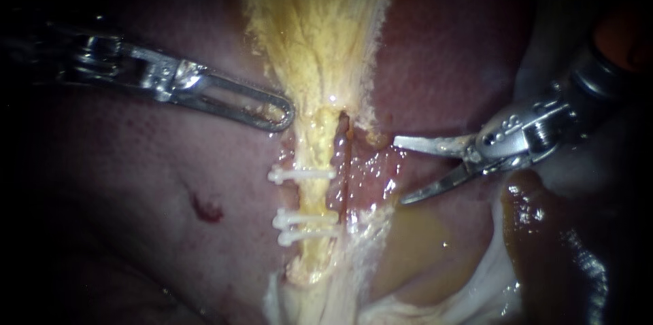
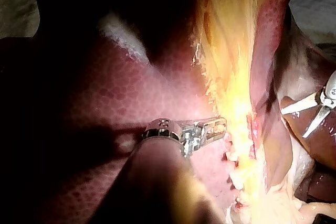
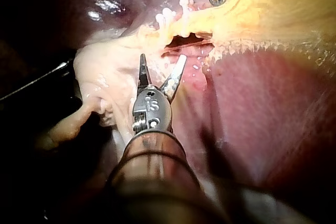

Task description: Go to the cutting position left tube

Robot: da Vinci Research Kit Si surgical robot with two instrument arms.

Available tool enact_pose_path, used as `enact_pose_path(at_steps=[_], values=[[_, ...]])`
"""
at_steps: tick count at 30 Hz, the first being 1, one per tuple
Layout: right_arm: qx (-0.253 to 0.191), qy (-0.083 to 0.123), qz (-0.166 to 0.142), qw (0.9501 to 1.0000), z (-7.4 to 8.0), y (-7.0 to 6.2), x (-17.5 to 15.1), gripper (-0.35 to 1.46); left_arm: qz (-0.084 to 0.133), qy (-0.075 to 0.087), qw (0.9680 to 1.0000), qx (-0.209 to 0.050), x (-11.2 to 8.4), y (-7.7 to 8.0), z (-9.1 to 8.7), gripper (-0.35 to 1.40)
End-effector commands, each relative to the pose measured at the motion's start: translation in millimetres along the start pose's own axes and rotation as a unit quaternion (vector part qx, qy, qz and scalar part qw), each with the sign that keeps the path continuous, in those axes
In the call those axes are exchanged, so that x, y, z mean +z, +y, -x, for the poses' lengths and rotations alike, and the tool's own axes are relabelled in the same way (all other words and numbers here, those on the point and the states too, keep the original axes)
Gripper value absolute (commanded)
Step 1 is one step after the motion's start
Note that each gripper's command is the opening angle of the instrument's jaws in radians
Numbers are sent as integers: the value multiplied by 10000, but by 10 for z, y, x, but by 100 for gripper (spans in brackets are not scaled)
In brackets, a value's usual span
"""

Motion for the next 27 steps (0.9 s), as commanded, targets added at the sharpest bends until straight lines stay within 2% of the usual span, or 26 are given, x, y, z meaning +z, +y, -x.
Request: enact_pose_path(at_steps=[1,8,11,18,27], values=[[0,7,-1,10000,0,0,0,145,0,0,10000,1,0,0,0,-35],[0,16,-30,10000,0,0,0,145,-22,18,10000,-6,-9,-3,2,-35],[0,20,-44,10000,0,0,0,145,-51,41,10000,-14,-21,-5,5,-35],[0,24,-58,10000,0,0,0,145,0,-76,10000,-64,-64,-10,18,-35],[0,28,-72,10000,0,0,0,145,-17,-143,9999,-84,-87,-15,16,-35]])
